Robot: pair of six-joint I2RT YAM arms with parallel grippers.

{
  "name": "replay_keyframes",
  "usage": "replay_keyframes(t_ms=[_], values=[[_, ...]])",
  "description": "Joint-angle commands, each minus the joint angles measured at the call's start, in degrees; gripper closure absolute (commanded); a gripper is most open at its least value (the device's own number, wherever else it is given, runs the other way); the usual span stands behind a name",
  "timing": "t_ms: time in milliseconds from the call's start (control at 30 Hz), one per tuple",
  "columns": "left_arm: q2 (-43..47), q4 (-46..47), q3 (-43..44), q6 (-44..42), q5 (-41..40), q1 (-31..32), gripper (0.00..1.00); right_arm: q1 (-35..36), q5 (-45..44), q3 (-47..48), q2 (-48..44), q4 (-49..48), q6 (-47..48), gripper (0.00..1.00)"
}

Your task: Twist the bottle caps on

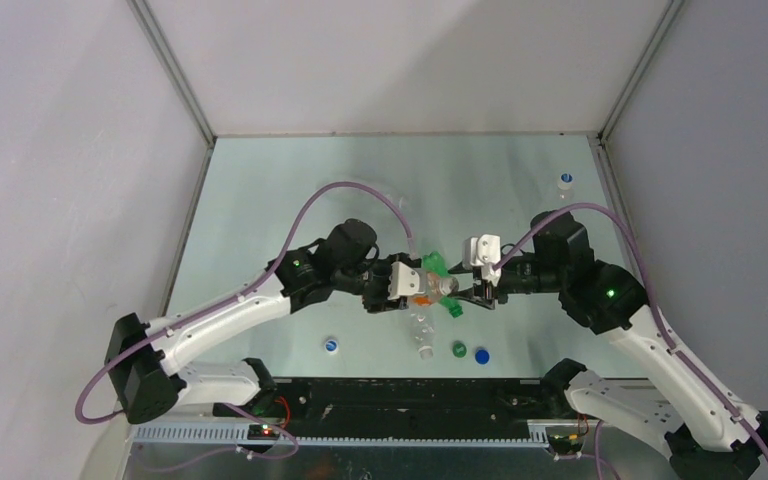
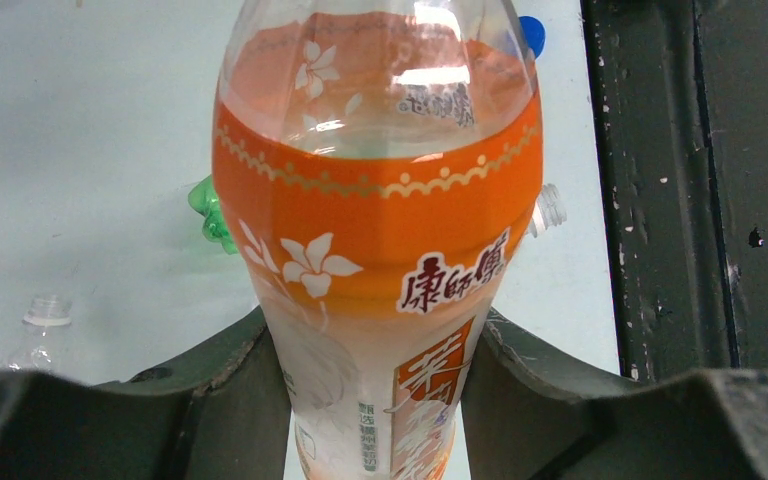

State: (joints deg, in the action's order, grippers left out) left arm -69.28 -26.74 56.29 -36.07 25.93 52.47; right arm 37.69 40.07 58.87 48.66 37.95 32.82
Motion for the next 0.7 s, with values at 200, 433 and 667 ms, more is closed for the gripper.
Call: replay_keyframes(t_ms=[200, 433, 667], values=[[0.1, 2.42, 2.39, 0.25, 2.89, -0.25, 0.59, 0.08, 0.44, 2.39, 1.7, -1.12, -4.9, 0.75], [3.3, 17.74, -2.72, 4.55, -9.78, 1.47, 0.57, 0.01, -12.64, 2.47, 4.27, -9.57, -30.69, 1.0], [3.18, 46.93, -16.19, -11.42, -54.17, 13.74, 0.56, -1.56, -24.54, 2.02, 7.49, -12.74, -65.8, 1.0]])
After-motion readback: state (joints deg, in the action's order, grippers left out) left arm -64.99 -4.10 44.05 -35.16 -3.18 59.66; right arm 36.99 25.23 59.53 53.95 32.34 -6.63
